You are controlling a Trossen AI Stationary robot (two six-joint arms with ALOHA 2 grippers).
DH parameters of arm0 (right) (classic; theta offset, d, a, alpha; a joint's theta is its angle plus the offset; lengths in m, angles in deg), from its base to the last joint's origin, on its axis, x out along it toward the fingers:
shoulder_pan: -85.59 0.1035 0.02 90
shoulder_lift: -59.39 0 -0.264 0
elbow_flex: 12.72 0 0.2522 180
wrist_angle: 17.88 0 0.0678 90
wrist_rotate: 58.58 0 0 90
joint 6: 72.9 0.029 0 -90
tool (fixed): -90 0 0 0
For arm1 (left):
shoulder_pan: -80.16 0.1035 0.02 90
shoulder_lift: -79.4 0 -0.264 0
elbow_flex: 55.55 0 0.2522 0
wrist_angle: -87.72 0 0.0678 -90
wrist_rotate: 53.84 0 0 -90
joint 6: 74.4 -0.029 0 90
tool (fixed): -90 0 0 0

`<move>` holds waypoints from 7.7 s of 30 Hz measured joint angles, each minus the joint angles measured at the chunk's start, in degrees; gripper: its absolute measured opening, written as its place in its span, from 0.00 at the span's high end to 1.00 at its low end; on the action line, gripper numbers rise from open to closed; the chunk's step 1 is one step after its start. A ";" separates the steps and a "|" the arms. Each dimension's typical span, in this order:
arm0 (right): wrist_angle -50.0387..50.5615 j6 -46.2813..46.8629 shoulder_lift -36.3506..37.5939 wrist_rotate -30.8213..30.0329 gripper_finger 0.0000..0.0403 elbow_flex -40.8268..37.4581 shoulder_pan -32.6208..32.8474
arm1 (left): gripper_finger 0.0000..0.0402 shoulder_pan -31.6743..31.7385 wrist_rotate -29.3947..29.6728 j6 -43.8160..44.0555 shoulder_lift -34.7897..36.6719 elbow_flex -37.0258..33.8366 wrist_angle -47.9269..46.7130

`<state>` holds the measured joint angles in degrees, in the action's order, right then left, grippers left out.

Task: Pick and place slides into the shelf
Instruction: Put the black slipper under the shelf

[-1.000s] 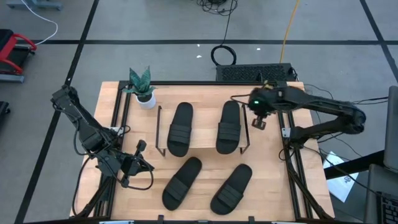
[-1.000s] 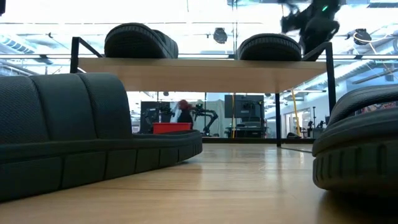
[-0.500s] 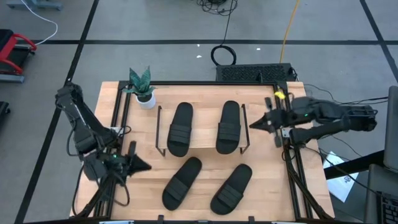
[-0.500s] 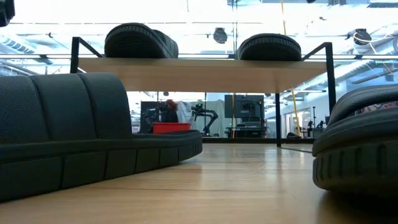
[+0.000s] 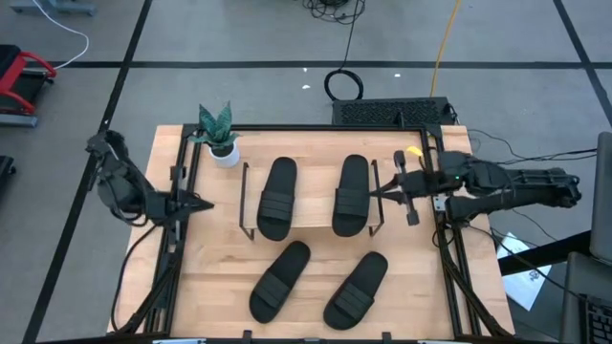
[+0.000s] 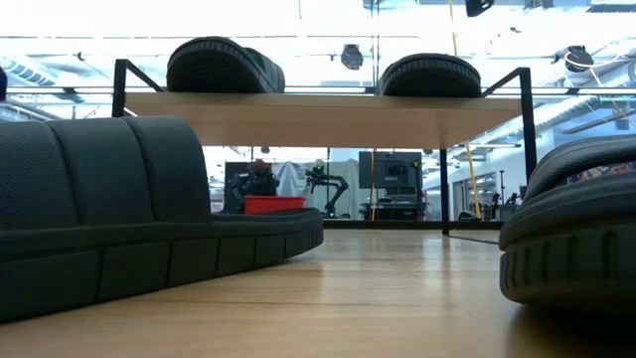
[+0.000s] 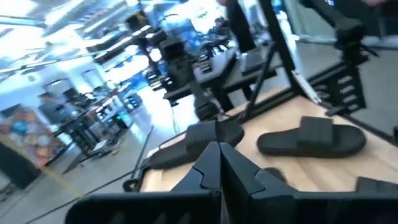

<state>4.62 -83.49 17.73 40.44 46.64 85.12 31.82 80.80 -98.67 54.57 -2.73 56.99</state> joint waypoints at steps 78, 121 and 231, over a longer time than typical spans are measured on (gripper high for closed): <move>-37.14 6.68 20.73 3.23 1.00 -34.17 1.70 | 0.26 -11.02 18.09 17.43 -81.35 23.34 24.99; -37.20 7.71 20.75 3.25 1.00 -34.13 1.70 | 0.13 -5.22 0.71 42.83 -84.94 31.92 -18.86; -37.07 6.93 20.75 3.29 1.00 -34.13 1.69 | 0.35 12.61 -3.72 69.88 -93.72 40.78 -37.31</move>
<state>-32.45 -76.56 38.48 43.73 12.51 86.81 44.43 77.08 -28.79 -39.16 38.05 19.68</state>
